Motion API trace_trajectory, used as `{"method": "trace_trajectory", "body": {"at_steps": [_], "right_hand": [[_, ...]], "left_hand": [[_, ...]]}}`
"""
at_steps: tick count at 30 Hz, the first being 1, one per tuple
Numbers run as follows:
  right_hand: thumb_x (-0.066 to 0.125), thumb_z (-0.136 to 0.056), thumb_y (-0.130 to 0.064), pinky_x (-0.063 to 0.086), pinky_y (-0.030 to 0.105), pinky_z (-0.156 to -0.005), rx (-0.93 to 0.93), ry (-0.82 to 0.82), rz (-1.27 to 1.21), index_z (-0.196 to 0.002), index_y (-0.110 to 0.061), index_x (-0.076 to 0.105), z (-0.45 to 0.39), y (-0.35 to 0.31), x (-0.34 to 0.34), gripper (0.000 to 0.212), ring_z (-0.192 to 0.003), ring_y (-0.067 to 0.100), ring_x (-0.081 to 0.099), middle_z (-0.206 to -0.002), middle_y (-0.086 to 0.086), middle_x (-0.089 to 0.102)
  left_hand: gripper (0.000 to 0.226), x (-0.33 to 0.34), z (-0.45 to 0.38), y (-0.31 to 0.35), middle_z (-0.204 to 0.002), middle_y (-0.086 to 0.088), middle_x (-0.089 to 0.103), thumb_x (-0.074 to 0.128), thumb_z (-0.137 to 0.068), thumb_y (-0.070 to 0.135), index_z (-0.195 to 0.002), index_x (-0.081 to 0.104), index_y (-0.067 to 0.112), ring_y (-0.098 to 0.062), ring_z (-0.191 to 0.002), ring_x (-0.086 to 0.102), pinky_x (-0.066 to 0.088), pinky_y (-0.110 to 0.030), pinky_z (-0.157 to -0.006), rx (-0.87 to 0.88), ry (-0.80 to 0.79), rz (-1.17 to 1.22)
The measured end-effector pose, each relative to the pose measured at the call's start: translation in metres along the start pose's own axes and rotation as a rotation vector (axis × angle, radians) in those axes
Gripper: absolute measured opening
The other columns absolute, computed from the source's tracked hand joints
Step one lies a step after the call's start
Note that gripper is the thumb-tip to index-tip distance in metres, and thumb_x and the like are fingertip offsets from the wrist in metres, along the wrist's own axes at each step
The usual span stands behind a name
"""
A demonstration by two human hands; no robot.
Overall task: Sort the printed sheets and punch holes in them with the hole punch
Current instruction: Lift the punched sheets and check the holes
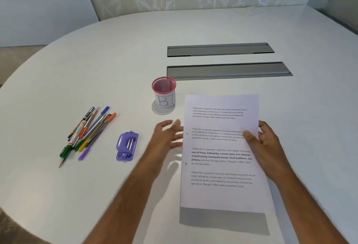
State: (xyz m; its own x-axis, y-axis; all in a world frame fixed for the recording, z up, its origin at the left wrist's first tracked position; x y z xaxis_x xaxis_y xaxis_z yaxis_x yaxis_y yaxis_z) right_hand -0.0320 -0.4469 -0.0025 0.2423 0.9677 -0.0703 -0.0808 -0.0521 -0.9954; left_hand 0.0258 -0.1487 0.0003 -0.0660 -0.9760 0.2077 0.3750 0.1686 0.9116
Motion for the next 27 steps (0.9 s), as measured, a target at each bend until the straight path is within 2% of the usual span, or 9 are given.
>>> {"method": "trace_trajectory", "body": {"at_steps": [1,3,5,8,11,17,19,23,27], "right_hand": [[0.064,-0.104,-0.022,0.066,0.036,-0.074,-0.004,-0.010,-0.019,-0.122,-0.033,0.062,0.001,-0.004,-0.001,0.021,-0.098,0.026,0.080,-0.114,0.002,0.081],[0.064,-0.104,-0.021,0.065,0.034,-0.072,-0.007,-0.025,-0.047,-0.122,-0.032,0.062,0.003,-0.012,-0.004,0.021,-0.098,0.026,0.080,-0.114,0.003,0.081],[0.065,-0.103,-0.020,0.066,0.036,-0.073,-0.012,-0.025,-0.065,-0.120,-0.032,0.063,0.006,-0.018,-0.008,0.020,-0.098,0.027,0.080,-0.114,0.004,0.081],[0.070,-0.097,-0.031,0.067,0.038,-0.071,-0.039,0.003,-0.053,-0.116,-0.032,0.062,0.010,-0.027,-0.020,0.020,-0.092,0.028,0.081,-0.108,0.005,0.082],[0.078,-0.092,-0.044,0.066,0.037,-0.068,-0.060,0.033,-0.063,-0.113,-0.036,0.062,0.012,-0.038,-0.030,0.027,-0.088,0.030,0.081,-0.102,0.007,0.083],[0.079,-0.082,-0.061,0.063,0.042,-0.075,-0.165,0.026,-0.120,-0.122,-0.037,0.063,0.012,-0.077,-0.035,0.049,-0.100,0.028,0.078,-0.115,0.001,0.079],[0.076,-0.086,-0.059,0.064,0.041,-0.079,-0.218,0.018,-0.122,-0.127,-0.041,0.062,0.012,-0.092,-0.034,0.047,-0.106,0.024,0.076,-0.119,-0.003,0.077],[0.067,-0.099,-0.034,0.064,0.035,-0.081,-0.334,-0.004,-0.155,-0.129,-0.039,0.062,0.012,-0.109,-0.032,0.031,-0.112,0.023,0.072,-0.122,-0.001,0.073],[0.067,-0.099,-0.031,0.060,0.020,-0.074,-0.301,0.066,-0.055,-0.121,-0.042,0.064,0.012,-0.088,-0.029,0.024,-0.103,0.008,0.073,-0.114,-0.012,0.075]], "left_hand": [[0.060,0.018,0.000,-0.005,-0.123,-0.006,0.075,0.068,-0.097,0.048,-0.143,0.053,0.011,-0.022,-0.103,0.072,0.060,-0.035,-0.084,-0.045,-0.120,0.039],[0.056,0.043,0.007,-0.012,-0.138,-0.007,0.070,0.063,-0.100,0.053,-0.142,0.062,0.017,-0.028,-0.125,0.068,0.057,-0.042,-0.103,-0.081,-0.340,0.085],[0.046,0.056,0.010,-0.016,-0.141,-0.008,0.068,0.065,-0.102,0.043,-0.140,0.065,0.018,-0.029,-0.131,0.064,0.057,-0.041,-0.103,-0.083,-0.400,0.125],[0.037,0.067,0.013,-0.015,-0.133,-0.009,0.073,0.070,-0.100,0.031,-0.134,0.069,0.017,-0.032,-0.124,0.069,0.056,-0.049,-0.103,-0.024,-0.333,0.023],[0.031,0.076,0.019,-0.002,-0.123,-0.009,0.078,0.070,-0.099,0.035,-0.126,0.074,0.020,-0.033,-0.111,0.076,0.058,-0.058,-0.099,0.038,-0.270,-0.092],[0.022,0.103,0.034,0.044,-0.110,-0.002,0.082,0.067,-0.101,0.037,-0.118,0.077,0.027,-0.026,-0.097,0.080,0.065,-0.041,-0.080,0.315,-0.145,-0.122],[0.021,0.109,0.039,0.056,-0.110,0.003,0.081,0.065,-0.101,0.040,-0.119,0.076,0.034,-0.021,-0.095,0.079,0.064,-0.031,-0.073,0.413,-0.114,-0.121],[0.021,0.114,0.040,0.064,-0.111,0.009,0.080,0.061,-0.102,0.042,-0.121,0.072,0.044,-0.017,-0.098,0.075,0.060,-0.020,-0.068,0.489,-0.082,-0.127],[0.021,0.112,0.032,0.043,-0.112,0.001,0.080,0.062,-0.103,0.037,-0.122,0.073,0.035,-0.024,-0.100,0.076,0.063,-0.030,-0.074,0.430,-0.075,-0.108]]}}
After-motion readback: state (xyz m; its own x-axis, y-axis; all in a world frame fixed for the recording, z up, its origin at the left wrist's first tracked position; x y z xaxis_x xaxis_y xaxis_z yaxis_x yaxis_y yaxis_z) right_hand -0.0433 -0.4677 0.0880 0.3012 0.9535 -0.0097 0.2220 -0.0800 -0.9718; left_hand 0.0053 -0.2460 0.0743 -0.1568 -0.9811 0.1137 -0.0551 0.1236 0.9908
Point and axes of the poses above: each hand's wrist, its own z-axis away from the middle knuckle, its own x-axis out of the palm, y = z × x, the point moved 6 cm from there along -z, towards the middle knuckle
